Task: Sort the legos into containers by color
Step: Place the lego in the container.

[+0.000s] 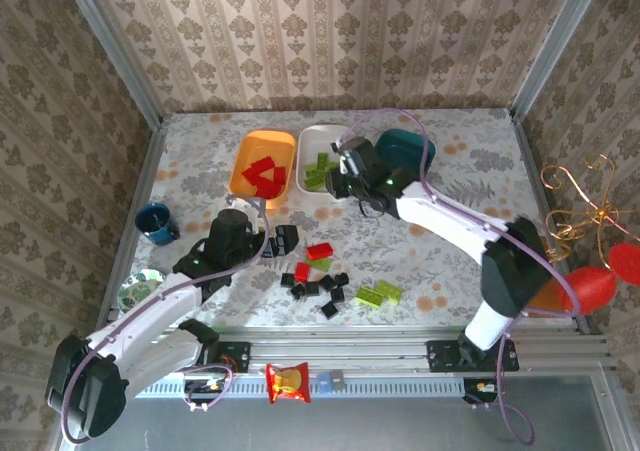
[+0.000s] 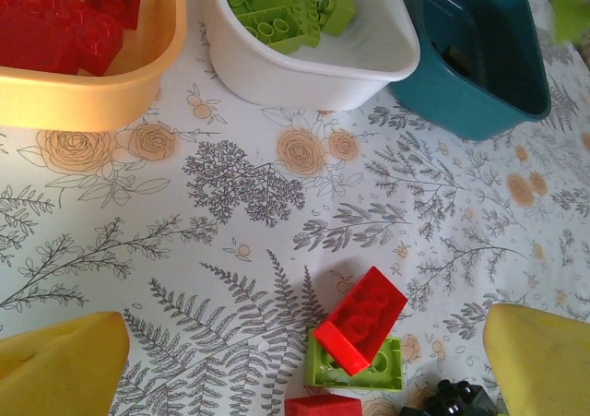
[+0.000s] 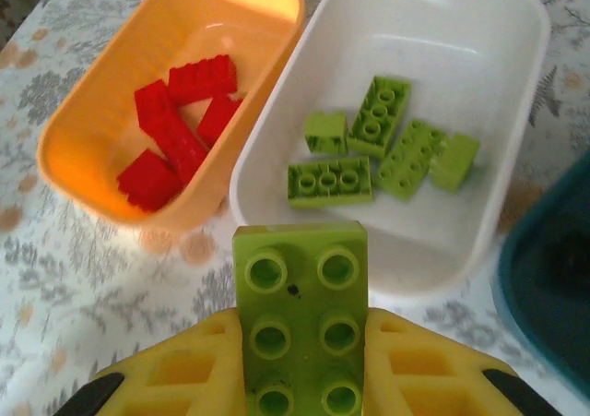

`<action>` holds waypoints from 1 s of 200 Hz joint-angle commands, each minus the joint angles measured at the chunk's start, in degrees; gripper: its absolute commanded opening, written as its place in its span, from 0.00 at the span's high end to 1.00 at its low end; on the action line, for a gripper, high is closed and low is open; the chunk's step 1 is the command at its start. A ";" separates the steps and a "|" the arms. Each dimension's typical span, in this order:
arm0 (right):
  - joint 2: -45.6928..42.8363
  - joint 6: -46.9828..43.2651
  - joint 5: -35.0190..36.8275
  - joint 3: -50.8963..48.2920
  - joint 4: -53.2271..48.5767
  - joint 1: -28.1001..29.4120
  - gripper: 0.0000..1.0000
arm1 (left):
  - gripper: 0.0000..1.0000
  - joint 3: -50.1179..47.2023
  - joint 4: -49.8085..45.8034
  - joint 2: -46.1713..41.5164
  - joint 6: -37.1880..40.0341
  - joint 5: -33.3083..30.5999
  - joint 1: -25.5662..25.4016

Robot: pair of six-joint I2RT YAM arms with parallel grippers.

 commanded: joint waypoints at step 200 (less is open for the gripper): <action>-10.41 8.21 -1.73 -17.76 3.54 -0.41 0.21 | 0.13 5.28 -14.53 6.03 4.14 -2.22 -9.12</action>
